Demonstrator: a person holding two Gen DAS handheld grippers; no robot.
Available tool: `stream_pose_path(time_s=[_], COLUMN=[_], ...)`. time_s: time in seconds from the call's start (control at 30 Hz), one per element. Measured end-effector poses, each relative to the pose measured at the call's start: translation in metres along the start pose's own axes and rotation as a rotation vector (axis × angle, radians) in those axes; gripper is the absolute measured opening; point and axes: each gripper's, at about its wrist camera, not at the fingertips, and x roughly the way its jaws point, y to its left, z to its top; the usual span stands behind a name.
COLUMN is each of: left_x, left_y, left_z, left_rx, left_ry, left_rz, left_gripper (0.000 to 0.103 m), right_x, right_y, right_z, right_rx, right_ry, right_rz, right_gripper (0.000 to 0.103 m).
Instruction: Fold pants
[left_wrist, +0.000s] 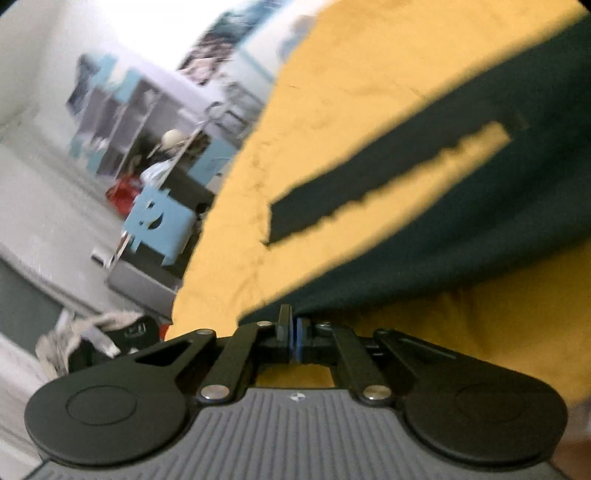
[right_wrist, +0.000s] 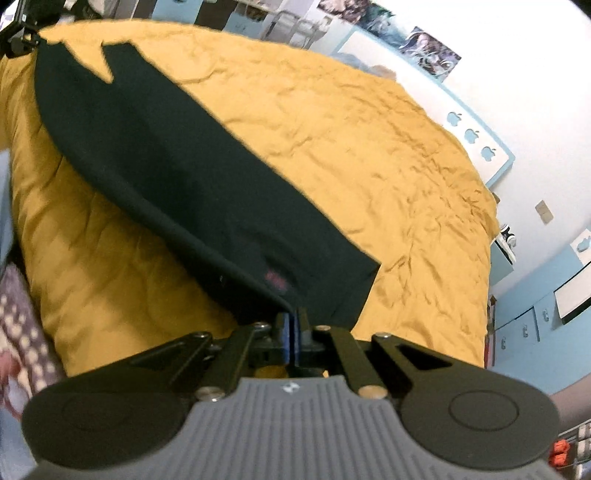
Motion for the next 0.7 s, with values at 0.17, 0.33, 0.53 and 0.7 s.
stream_pose_path(time_s=[0.17, 0.33, 0.53, 0.7], left_x=[0.009, 0.035, 0.074, 0.114], left_y=[0.031, 0.043, 0.033, 0.010], left_z=[0.054, 0.107, 0.151, 0.172], left_rx=[-0.151, -0.198, -0.166, -0.101], left_ry=[0.033, 0.086, 0.151, 0.208], left_rz=[-0.005, 0.018, 0.049, 0.058], left_gripper=[0.001, 0.001, 0.001, 0.001], right_x=[0.007, 0.046, 0.115, 0.189], right_y=[-0.038, -0.081, -0.112, -0.134], right_z=[0.027, 0.057, 0.089, 0.097], right_rx=[0.096, 0.182, 0.203, 0.256], right_ry=[-0.049, -0.030, 0.047, 0.132], right_rz=[-0.019, -0.005, 0.008, 0.060], right_gripper=[0.000, 0.000, 0.000, 0.000])
